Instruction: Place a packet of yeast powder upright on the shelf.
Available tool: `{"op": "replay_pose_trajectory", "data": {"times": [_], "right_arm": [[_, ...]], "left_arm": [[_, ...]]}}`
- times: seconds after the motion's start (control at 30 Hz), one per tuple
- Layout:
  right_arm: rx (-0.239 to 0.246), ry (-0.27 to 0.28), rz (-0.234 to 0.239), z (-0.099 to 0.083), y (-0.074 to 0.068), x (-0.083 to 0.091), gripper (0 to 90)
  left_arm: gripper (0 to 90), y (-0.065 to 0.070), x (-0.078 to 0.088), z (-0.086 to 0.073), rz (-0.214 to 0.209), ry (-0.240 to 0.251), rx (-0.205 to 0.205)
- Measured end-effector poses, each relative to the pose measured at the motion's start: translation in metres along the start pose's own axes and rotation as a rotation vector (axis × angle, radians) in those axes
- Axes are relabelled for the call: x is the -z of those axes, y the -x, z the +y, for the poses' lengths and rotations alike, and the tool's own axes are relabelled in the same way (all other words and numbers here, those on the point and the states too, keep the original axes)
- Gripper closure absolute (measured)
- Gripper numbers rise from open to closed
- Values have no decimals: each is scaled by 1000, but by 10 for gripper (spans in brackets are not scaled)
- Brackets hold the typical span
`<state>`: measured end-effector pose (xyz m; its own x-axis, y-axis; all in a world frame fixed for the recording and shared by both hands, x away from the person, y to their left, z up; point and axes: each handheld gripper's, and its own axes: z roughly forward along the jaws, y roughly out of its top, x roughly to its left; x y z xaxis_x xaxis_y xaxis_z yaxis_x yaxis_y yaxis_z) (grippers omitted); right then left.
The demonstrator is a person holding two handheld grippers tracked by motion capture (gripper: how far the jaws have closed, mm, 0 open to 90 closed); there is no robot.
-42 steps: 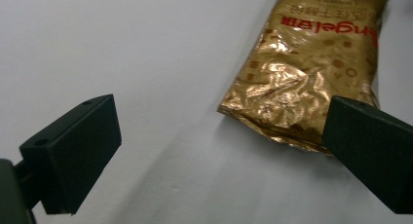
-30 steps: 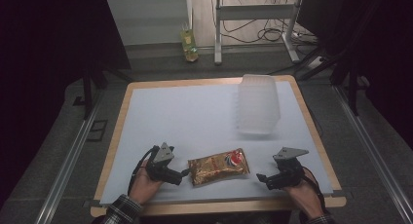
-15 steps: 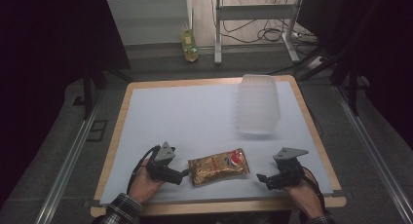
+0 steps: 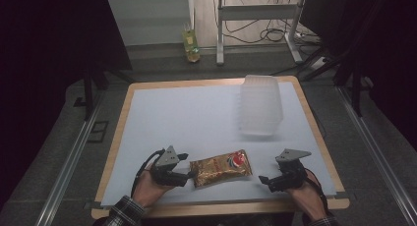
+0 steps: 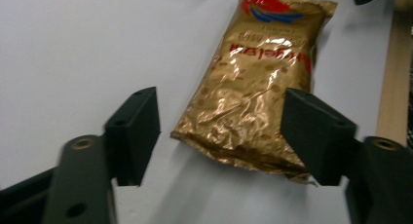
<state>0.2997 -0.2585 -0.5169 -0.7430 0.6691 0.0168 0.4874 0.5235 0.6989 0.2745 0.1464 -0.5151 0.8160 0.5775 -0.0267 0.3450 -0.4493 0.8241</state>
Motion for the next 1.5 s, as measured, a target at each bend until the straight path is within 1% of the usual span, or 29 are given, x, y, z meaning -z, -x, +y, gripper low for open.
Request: {"op": "replay_pose_trajectory", "data": {"times": [0.03,0.17,0.2,0.23,0.27,0.3,0.33,0.37,0.47,0.5,0.63,0.77,0.8,0.93,0.97,1.03,1.2,1.23,1.33,1.37,1.4,1.43,1.47,1.5], "right_arm": [[0,1,-1,0,0,0,22],[1,-1,-2,0,0,0,22],[1,-1,-1,0,0,0,22],[2,-3,-4,0,0,0,22],[2,-6,-5,0,0,-1,22],[2,-6,-5,0,0,-1,22],[2,-6,-5,0,0,-1,22],[3,-6,-6,0,0,-1,22],[10,-1,-7,1,-1,-1,21],[11,-2,-8,1,-1,-1,21],[10,-10,-7,1,-1,-2,22],[18,-11,-5,1,-3,-2,21],[21,-10,-4,1,-3,-2,21],[26,-14,-6,2,-4,-2,21],[27,-15,-5,2,-5,-2,21],[29,-16,-3,2,-6,-2,21],[39,-15,10,4,-9,-3,21],[43,-16,16,4,-10,-3,22],[35,-22,43,6,-13,-4,21],[35,-26,48,6,-15,-4,22],[33,-32,59,7,-16,-4,21],[31,-31,66,8,-16,-5,22],[14,-36,93,10,-18,-6,21],[14,-36,93,10,-18,-6,21]], "left_arm": [[370,1,0,1,-4,5,0],[472,2,1,2,-18,23,5],[496,2,1,3,-24,28,16],[538,2,0,3,-25,31,21],[613,2,0,3,-27,32,25],[613,2,-1,4,-30,30,28],[652,3,-2,5,-28,31,27],[719,4,-2,5,-30,31,28],[869,4,-6,6,-55,22,38],[898,3,-7,6,-71,14,37],[899,5,-15,6,-104,-17,23],[899,6,-27,3,-118,-59,18],[899,7,-29,2,-115,-71,12],[900,4,-27,-4,-124,-65,34],[900,3,-26,-5,-123,-68,35],[900,5,-24,-7,-106,-75,12],[900,5,-21,-13,-97,-93,13],[900,6,-22,-13,-91,-98,8],[900,5,-22,-17,-77,-129,-2],[900,4,-22,-20,-74,-147,-6],[900,4,-23,-20,-79,-142,8],[900,4,-23,-20,-79,-141,7],[900,5,-24,-19,-77,-144,4],[900,4,-24,-19,-76,-144,0]]}}
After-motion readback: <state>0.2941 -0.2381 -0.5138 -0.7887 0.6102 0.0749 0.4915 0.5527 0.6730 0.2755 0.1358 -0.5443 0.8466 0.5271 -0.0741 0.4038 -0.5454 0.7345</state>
